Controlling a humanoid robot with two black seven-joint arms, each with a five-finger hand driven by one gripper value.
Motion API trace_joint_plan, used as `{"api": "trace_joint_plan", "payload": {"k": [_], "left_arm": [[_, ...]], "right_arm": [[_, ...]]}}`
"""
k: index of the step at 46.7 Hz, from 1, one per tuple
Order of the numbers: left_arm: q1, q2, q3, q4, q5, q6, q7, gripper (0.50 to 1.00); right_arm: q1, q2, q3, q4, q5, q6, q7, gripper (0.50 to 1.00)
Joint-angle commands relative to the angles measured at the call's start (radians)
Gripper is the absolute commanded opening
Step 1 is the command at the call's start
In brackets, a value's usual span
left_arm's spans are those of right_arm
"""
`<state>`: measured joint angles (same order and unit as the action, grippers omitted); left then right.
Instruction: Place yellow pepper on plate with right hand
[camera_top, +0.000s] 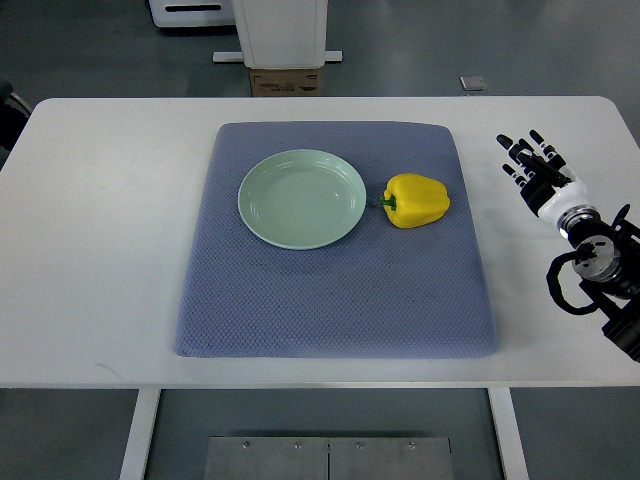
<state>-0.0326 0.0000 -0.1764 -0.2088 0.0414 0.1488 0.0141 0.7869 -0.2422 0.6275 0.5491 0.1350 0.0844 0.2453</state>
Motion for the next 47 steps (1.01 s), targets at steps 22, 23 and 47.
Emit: {"api": "trace_joint_plan", "payload": {"k": [22,23,47], "left_arm": [[0.002,0.000,-0.002,0.000,-0.002,0.000,0.001,1.000],[0.002,0.000,-0.002,0.000,-0.002,0.000,0.000,1.000],[0.002,0.000,0.002,0.000,0.000,-0.002,0.000,1.000]], "right_arm": [[-0.002,0.003,-0.002,-0.001,0.000,0.000,0.000,1.000],[-0.002,0.003,-0.002,0.000,0.000,0.000,0.000,1.000],[0.000,0.001,-0.002,-0.001,0.000,0.000,0.000,1.000]]}}
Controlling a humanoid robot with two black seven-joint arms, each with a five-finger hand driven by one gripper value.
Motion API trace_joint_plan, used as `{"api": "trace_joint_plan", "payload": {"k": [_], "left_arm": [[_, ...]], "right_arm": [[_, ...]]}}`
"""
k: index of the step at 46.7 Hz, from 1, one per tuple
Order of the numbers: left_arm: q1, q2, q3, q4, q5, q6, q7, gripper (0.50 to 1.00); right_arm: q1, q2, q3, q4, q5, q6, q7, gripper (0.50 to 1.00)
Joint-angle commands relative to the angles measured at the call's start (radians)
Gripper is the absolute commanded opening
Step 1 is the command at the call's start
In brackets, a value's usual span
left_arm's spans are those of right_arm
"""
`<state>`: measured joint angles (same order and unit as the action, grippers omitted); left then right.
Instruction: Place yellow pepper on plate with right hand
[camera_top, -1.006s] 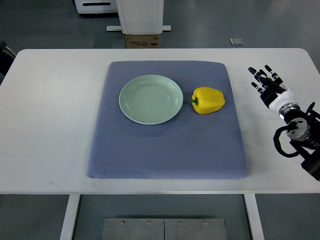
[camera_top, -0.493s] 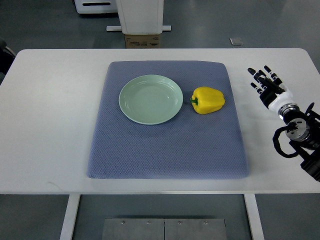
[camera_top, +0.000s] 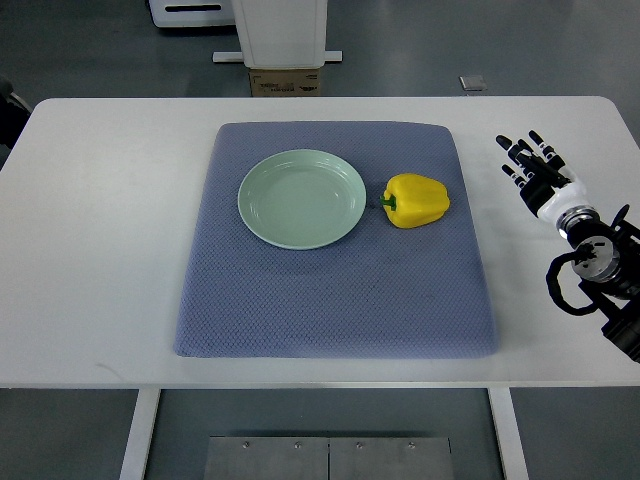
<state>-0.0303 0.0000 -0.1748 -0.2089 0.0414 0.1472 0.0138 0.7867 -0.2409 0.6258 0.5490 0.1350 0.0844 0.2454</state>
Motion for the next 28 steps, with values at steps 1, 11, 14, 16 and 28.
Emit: {"api": "trace_joint_plan", "payload": {"k": [1,11,14,16,28], "left_arm": [[0.000,0.000,0.000,-0.001,0.000,0.000,0.000,1.000],[0.000,0.000,0.000,0.000,0.000,0.000,0.000,1.000],[0.001,0.000,0.000,0.000,0.000,0.000,0.000,1.000],[0.001,0.000,0.000,-0.001,0.000,0.000,0.000,1.000],[0.001,0.000,0.000,0.000,0.000,0.000,0.000,1.000]], "right_arm": [[0.000,0.000,0.000,0.000,0.000,0.000,0.000,1.000],[0.005,0.000,0.000,0.000,0.000,0.000,0.000,1.000],[0.009,0.003,0.000,0.000,0.000,-0.002,-0.001,1.000],[0.013,0.003,0.000,0.000,0.000,0.000,-0.003,1.000],[0.009,0.000,0.000,-0.001,0.000,-0.002,-0.024,1.000]]}}
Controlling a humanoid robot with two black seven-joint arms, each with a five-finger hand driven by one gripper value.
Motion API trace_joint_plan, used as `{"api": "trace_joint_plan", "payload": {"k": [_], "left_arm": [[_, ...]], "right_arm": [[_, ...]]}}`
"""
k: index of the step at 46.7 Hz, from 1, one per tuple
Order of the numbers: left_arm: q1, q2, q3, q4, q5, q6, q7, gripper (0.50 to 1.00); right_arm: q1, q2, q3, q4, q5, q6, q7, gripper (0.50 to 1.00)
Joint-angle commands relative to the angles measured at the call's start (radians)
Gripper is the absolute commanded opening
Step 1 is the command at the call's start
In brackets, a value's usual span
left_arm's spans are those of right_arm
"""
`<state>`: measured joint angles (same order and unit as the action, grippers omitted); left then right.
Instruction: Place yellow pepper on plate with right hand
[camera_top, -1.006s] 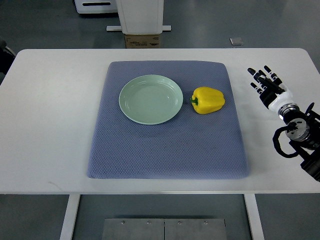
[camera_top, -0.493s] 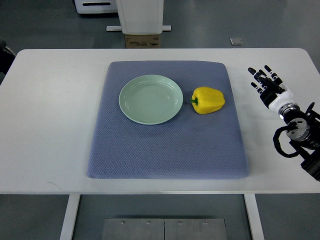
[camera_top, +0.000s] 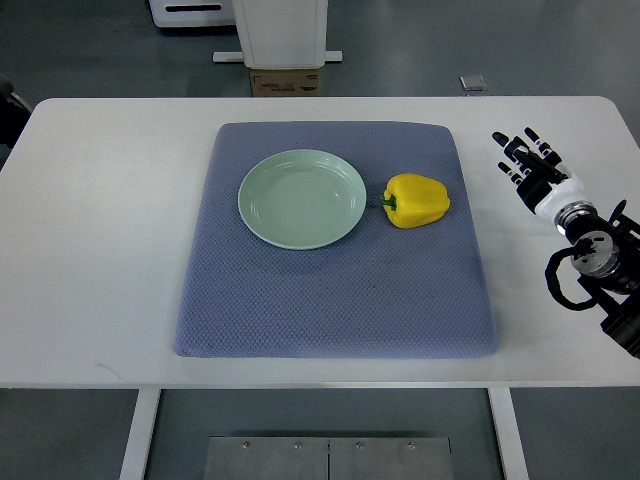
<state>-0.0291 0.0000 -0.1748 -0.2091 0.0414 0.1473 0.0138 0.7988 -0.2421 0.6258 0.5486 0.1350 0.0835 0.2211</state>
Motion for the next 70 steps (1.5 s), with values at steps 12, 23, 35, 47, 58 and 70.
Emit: {"api": "trace_joint_plan", "payload": {"k": [12,23,35,47,58,70], "left_arm": [[0.000,0.000,0.000,0.000,0.000,0.000,0.000,1.000],[0.000,0.000,0.000,0.000,0.000,0.000,0.000,1.000],[0.000,0.000,0.000,0.000,0.000,0.000,0.000,1.000],[0.000,0.000,0.000,0.000,0.000,0.000,0.000,1.000],[0.000,0.000,0.000,0.000,0.000,0.000,0.000,1.000],[0.000,0.000,0.000,0.000,0.000,0.000,0.000,1.000]], "right_arm": [[-0.010,0.006,0.000,-0.002,0.002,-0.002,0.000,1.000],[-0.004,0.003,0.002,-0.010,0.002,0.001,0.001,1.000],[0.011,-0.003,0.008,-0.018,0.000,0.001,0.001,1.000],[0.049,-0.005,0.009,-0.084,0.002,0.001,0.011,1.000],[0.046,-0.003,0.008,-0.114,0.000,0.001,0.011,1.000],[0.072,-0.008,0.008,-0.119,-0.002,0.002,0.021,1.000]]}}
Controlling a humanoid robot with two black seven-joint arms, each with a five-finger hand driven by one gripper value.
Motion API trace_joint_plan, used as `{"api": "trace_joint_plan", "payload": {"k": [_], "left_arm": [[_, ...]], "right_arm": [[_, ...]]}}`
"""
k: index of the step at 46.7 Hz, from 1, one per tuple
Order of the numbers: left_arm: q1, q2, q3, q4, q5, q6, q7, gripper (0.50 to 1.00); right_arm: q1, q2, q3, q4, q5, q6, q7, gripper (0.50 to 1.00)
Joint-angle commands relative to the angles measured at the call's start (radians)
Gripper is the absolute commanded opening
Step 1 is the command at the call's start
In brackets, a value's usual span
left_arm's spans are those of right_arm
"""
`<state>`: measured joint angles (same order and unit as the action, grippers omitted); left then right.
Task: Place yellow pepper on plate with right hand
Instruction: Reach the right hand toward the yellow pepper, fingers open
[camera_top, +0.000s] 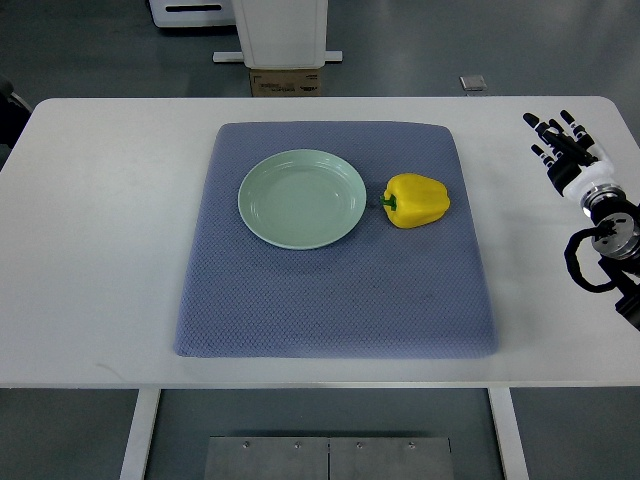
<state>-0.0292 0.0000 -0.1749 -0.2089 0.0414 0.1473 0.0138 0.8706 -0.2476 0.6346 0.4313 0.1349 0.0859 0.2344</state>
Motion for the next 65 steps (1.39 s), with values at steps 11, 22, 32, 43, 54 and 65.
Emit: {"api": "trace_joint_plan", "payload": {"k": [11,22,32,43,54,65], "left_arm": [[0.000,0.000,0.000,0.000,0.000,0.000,0.000,1.000],[0.000,0.000,0.000,-0.001,0.000,0.000,0.000,1.000],[0.000,0.000,0.000,0.000,0.000,0.000,0.000,1.000],[0.000,0.000,0.000,0.000,0.000,0.000,0.000,1.000],[0.000,0.000,0.000,0.000,0.000,0.000,0.000,1.000],[0.000,0.000,0.000,0.000,0.000,0.000,0.000,1.000]], "right_arm": [[0.037,-0.019,-0.010,0.026,-0.004,0.017,0.040,1.000],[0.031,-0.074,-0.021,0.173,-0.127,0.017,0.045,1.000],[0.018,-0.130,-0.067,0.323,-0.215,0.008,0.059,1.000],[0.019,-0.217,-0.220,0.438,-0.409,-0.002,0.131,1.000],[0.056,-0.245,-0.357,0.457,-0.566,-0.024,0.184,0.987],[0.178,-0.239,-0.670,0.460,-0.689,-0.212,0.240,0.981]]}}
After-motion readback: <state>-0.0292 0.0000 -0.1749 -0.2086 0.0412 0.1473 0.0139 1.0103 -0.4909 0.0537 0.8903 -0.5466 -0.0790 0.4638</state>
